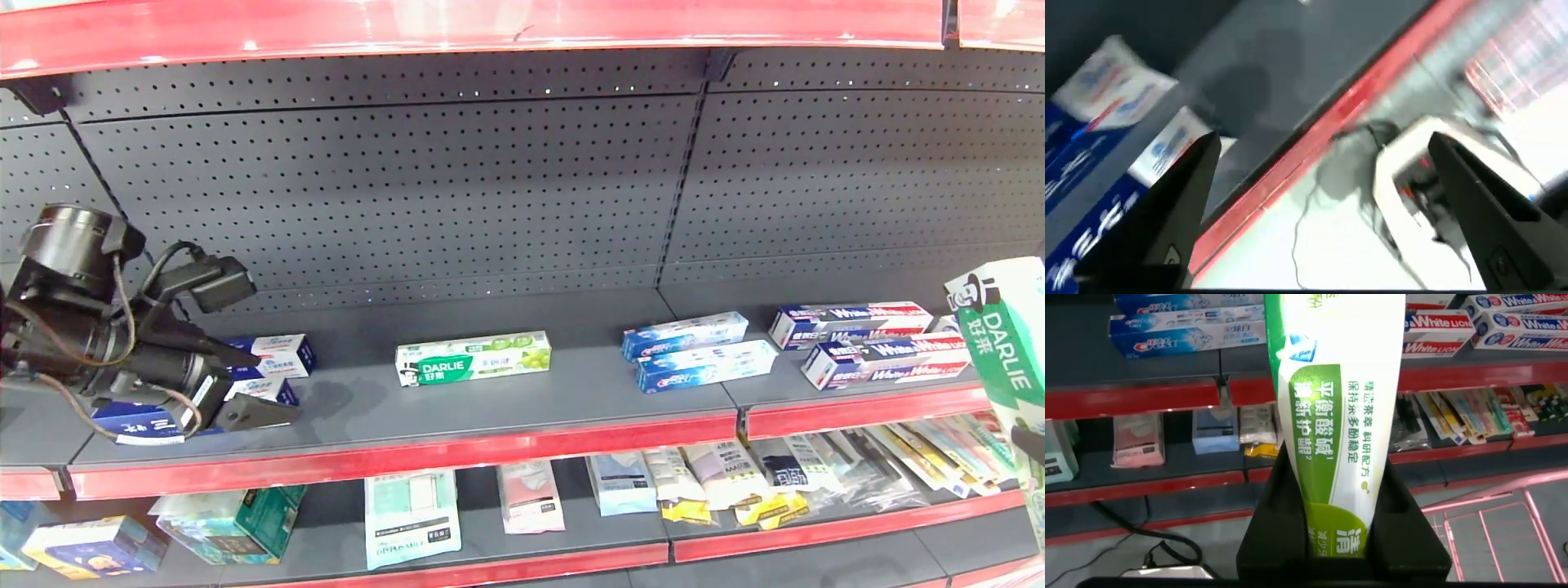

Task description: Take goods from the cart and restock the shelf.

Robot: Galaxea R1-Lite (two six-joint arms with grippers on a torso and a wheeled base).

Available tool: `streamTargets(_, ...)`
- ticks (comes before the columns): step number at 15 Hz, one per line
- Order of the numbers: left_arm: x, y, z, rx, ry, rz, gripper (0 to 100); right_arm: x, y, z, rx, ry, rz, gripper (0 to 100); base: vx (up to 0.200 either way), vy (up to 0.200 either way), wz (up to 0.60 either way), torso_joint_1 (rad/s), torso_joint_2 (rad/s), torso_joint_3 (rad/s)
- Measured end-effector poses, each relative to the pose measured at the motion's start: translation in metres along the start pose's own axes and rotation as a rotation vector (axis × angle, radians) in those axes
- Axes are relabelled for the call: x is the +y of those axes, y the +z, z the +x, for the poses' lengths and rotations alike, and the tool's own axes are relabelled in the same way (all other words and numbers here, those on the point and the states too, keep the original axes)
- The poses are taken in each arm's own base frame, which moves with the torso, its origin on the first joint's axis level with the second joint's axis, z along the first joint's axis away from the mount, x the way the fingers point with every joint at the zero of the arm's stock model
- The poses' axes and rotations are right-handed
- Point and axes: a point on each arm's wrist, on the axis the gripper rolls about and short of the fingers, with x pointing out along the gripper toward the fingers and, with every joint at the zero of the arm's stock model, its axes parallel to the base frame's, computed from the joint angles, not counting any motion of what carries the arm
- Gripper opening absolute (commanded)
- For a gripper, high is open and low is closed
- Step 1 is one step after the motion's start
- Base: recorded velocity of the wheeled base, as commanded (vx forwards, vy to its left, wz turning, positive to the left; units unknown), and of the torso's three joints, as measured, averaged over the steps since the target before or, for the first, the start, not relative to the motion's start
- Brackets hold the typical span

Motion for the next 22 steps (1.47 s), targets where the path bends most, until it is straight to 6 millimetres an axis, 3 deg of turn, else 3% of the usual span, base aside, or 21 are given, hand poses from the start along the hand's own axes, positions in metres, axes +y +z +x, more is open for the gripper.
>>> streamTargets(6, 0.058, 0.021, 0.055, 0.041, -0.078, 0.224, 100, 0.001, -0.017, -0.005, 0.016, -0.001, -0.032, 0, 0.0, 0.0, 0.0, 0.0, 0.0, 0.0)
streamTargets(16, 0.073, 0.048, 0.12, 0.002, -0.194, 0.278, 100, 0.002, -0.026, -0.007, 0.033, -0.002, -0.04, 0, 0.0, 0.0, 0.0, 0.0, 0.0, 0.0)
streamTargets(22, 0.07, 0.06, 0.159, -0.055, -0.282, 0.325, 100, 0.003, -0.026, -0.005, 0.042, 0.0, -0.053, 0, 0.0, 0.0, 0.0, 0.0, 0.0, 0.0)
